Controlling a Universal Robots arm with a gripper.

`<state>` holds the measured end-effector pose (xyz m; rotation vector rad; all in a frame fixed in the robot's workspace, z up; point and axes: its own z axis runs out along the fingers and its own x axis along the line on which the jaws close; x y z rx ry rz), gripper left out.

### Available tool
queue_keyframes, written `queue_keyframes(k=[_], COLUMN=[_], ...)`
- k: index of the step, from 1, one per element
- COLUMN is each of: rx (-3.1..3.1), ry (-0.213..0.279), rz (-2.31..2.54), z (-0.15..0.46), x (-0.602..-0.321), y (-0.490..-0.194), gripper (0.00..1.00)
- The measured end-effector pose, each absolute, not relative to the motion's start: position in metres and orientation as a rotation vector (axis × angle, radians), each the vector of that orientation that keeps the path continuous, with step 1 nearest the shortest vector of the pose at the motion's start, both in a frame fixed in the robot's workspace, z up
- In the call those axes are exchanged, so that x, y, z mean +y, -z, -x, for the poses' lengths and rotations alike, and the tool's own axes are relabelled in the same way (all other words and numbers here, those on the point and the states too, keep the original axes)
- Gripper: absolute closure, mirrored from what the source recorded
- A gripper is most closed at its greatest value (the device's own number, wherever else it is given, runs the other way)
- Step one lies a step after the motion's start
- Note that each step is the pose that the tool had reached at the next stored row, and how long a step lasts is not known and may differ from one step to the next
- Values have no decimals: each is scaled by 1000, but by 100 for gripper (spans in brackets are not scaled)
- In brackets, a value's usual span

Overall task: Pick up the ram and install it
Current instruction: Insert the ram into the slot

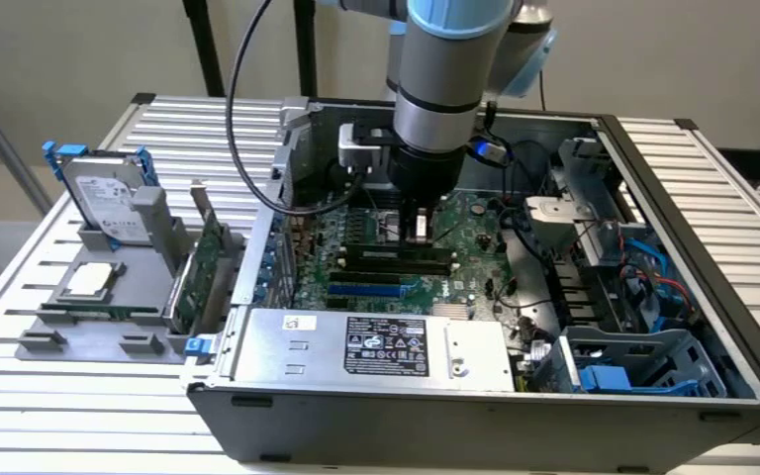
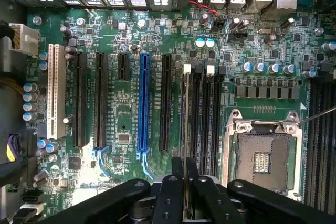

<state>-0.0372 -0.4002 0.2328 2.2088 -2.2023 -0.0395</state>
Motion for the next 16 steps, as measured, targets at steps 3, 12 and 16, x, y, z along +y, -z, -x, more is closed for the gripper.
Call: queue_keyframes(k=[3,12,16], rx=[-2202,-2194,-2194], ry=[38,20,16], rz=[-2208,-2200,-2200], z=[37,37,37], x=[-400,-394,-394], y=[-231,-230,-230], gripper=[100,100,100])
